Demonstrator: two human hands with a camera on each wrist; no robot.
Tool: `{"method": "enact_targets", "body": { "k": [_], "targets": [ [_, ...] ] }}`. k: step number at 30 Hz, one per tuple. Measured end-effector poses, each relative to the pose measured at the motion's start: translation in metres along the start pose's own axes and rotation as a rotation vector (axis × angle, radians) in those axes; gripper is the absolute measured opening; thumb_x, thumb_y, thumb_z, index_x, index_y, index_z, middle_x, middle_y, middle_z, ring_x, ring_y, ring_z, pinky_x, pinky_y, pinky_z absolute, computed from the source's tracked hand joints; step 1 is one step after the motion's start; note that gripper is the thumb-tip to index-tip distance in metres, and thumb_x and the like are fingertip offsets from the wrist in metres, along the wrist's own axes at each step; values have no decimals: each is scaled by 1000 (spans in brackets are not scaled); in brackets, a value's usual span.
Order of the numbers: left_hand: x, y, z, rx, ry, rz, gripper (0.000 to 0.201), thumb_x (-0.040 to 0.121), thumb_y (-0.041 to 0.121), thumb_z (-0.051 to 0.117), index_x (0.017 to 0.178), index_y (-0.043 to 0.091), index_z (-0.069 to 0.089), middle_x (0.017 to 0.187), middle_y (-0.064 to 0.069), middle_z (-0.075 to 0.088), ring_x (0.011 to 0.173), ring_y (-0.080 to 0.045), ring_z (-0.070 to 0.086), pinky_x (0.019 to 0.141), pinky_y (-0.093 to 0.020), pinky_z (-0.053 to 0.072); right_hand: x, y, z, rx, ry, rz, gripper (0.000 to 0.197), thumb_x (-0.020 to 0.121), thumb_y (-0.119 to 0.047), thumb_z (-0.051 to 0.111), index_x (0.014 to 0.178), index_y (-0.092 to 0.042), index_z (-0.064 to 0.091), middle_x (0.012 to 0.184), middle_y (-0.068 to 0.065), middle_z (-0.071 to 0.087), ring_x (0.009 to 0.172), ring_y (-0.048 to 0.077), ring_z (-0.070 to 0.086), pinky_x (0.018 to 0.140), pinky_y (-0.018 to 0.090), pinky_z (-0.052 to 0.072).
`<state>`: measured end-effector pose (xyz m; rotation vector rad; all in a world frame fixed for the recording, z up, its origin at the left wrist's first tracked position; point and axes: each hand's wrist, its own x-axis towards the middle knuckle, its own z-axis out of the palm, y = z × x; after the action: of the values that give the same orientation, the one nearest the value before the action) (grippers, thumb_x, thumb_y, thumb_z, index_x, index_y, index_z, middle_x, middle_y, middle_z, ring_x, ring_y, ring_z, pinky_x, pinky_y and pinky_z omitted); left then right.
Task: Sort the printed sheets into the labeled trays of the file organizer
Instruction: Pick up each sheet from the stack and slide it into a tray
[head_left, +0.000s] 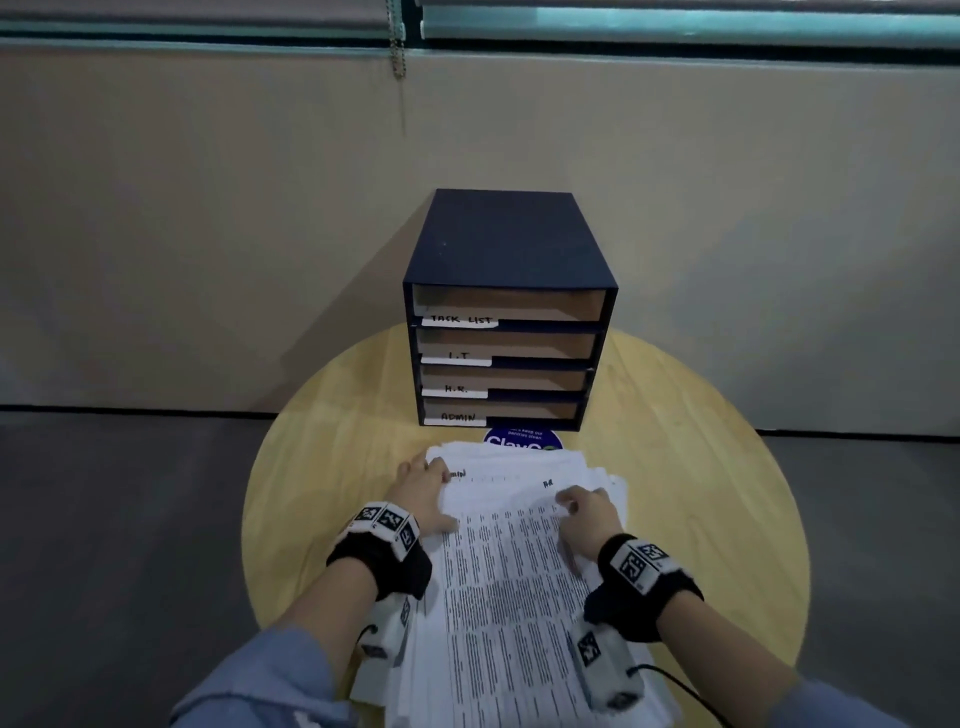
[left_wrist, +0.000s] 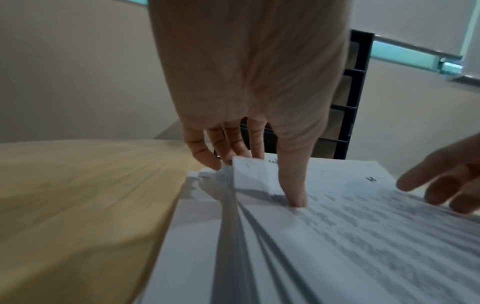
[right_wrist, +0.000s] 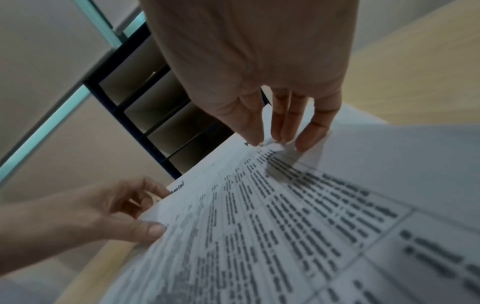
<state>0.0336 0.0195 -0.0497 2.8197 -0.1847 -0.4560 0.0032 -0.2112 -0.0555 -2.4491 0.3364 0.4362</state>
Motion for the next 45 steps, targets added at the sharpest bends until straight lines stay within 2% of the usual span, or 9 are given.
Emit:
{"method": "enact_targets", "body": {
  "k": [4, 8, 12, 15, 28, 33, 37, 40, 45],
  "targets": [
    [-5, 1, -1, -189, 116, -2, 32, 82, 21, 68, 113, 11, 62, 136, -10, 46, 125, -27, 45, 102, -32, 38, -1, 5, -8, 180, 37, 44, 43, 88, -2, 47, 130, -11, 53, 133, 18, 46, 96, 29, 55, 82, 30, 45],
    [-14, -3, -15, -830, 244, -31, 8, 88, 13, 64, 95, 14, 62, 110, -11, 67, 100, -28, 64, 92, -40, 50, -7, 13, -25, 325, 83, 57, 52, 85, -11, 58, 135, -15, 46, 128, 14, 53, 108, 31, 59, 82, 33, 47],
    [-27, 1, -35, -1214, 243, -14, 8, 91, 7, 59, 93, 15, 58, 92, -9, 69, 82, -25, 67, 69, -31, 56, -17, 12, -36, 506, -45, 44, 32, 89, -9, 55, 119, -16, 52, 100, 11, 61, 77, 18, 57, 61, 24, 42],
    [-28, 3, -40, -1360, 237, -69, 16, 94, 11, 56, 109, 9, 57, 111, -15, 67, 100, -29, 64, 90, -43, 51, -20, 13, -37, 608, -70, 56, 19, 84, 1, 51, 95, -11, 58, 86, 12, 53, 76, 22, 50, 62, 25, 39],
    [-32, 18, -47, -1429, 251, -180, 58, 102, 16, 38, 152, 7, 9, 160, -8, 12, 147, -23, 16, 119, -37, 15, -36, 20, -36, 893, -168, 78, 34, 88, 1, 52, 63, -16, 36, 66, 5, 42, 59, 21, 42, 56, 27, 37],
    [-32, 20, -57, -1415, 277, -200, 52, 101, 16, 43, 148, 6, 25, 155, -10, 28, 143, -25, 29, 117, -39, 22, -47, 22, -31, 773, -343, 97, 34, 74, -2, 62, 98, -15, 42, 73, 8, 49, 59, 19, 44, 51, 27, 35],
    [-27, 18, -67, -1343, 379, -246, 32, 96, 17, 52, 126, 6, 50, 133, -14, 55, 122, -29, 52, 109, -46, 37, -51, 23, -27, 709, -286, 110, 26, 83, 10, 42, 104, -5, 49, 72, 7, 42, 53, 16, 37, 50, 24, 29],
    [-28, 17, -64, -1330, 187, -230, 47, 91, 25, 61, 132, 6, 47, 132, -11, 57, 118, -28, 56, 106, -48, 41, -41, 17, -32, 735, -213, 141, 32, 86, 14, 35, 95, -11, 53, 68, 7, 45, 45, 13, 35, 42, 18, 27],
    [-52, 13, -51, -1190, -145, -216, 38, 94, 31, 57, 124, 7, 55, 119, -4, 63, 106, -22, 59, 91, -35, 45, 9, 5, -44, 607, -200, 172, 19, 77, 8, 49, 86, -7, 55, 87, 15, 51, 68, 24, 47, 71, 39, 40]
  ]
}}
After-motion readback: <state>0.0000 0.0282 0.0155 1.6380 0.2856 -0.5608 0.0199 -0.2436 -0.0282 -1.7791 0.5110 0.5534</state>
